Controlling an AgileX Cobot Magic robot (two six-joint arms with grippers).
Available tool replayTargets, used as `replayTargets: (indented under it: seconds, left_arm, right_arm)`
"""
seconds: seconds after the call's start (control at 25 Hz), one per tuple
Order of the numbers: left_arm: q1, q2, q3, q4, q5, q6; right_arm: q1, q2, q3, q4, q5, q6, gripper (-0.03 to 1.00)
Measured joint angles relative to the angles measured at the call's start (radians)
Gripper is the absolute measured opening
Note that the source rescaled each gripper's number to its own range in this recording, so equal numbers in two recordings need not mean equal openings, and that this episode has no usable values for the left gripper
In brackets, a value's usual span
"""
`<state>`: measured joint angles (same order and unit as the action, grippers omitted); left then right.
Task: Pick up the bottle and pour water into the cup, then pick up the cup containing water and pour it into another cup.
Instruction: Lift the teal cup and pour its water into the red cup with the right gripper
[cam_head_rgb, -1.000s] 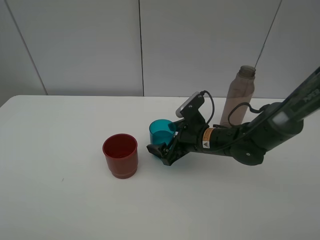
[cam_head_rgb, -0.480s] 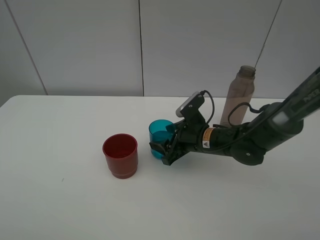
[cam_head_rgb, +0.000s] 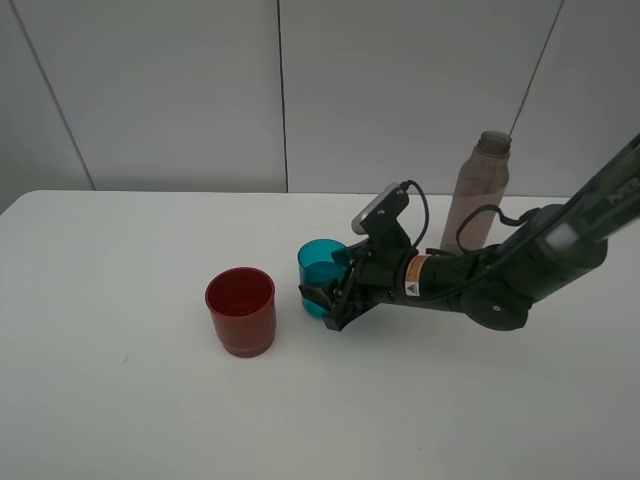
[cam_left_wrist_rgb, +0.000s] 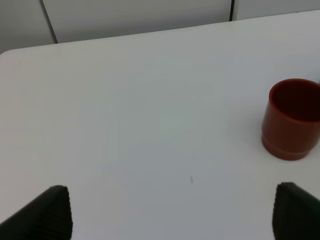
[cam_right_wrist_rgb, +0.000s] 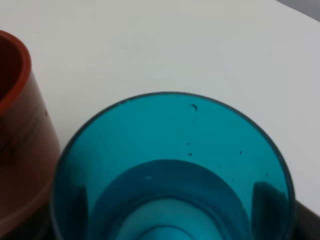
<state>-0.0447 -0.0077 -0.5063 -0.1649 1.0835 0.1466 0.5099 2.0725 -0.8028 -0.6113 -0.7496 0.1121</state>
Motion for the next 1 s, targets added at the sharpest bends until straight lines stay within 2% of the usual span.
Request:
replayTargets:
  seconds: [0.72,1.0]
  left_arm:
    - [0.000,0.000,0.000,0.000,0.000,0.000]
    - [0.000,0.000,0.000,0.000,0.000,0.000]
  right_arm:
    - [0.000,-0.114,0.001,-0.001,0.111,-0.002,0.10]
    - [0.000,-0.196,0.002,-0.024,0.214,-0.008,0.10]
